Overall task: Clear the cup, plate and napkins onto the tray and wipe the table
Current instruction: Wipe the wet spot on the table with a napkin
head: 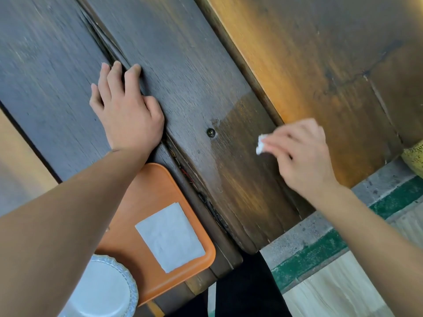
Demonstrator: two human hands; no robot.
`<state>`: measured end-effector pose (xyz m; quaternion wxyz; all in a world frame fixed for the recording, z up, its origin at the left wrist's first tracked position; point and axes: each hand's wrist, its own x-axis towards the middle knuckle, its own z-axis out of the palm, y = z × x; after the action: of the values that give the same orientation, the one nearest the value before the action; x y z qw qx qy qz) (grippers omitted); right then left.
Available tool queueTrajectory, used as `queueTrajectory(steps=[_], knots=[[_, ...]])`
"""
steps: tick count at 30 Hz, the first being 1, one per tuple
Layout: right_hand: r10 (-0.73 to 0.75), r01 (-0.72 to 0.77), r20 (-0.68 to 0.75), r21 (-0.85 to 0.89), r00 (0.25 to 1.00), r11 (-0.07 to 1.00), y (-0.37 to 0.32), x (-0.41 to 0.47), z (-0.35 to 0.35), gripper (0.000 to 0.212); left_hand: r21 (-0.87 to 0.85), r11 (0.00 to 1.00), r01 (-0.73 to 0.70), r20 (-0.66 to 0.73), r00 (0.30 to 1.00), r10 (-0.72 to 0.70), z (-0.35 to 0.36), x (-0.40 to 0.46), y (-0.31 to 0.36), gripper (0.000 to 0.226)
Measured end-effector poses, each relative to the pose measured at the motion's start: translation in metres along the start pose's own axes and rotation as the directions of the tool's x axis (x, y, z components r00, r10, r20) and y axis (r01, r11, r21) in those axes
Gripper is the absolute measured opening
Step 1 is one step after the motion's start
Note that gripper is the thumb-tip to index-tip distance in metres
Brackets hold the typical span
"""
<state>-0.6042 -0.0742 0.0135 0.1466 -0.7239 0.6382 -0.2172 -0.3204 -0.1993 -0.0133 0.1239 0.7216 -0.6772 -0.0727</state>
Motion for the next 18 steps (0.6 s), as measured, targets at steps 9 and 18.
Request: queueTrajectory(steps=[9,18], knots=[[0.077,-0.077,-0.041,-0.012,0.996,0.997,-0.010,-0.056,0.004,0.012,-0.012,1.000,-0.009,0.005,1.000,0.009,0.000,0.000,-0.001,0.058],[0.189,-0.189,0.058,-0.012,0.980,0.982,-0.058,-0.147,0.013,0.016,-0.047,0.999,-0.011,0.012,1.000,0.011,-0.002,0.000,-0.004,0.057]])
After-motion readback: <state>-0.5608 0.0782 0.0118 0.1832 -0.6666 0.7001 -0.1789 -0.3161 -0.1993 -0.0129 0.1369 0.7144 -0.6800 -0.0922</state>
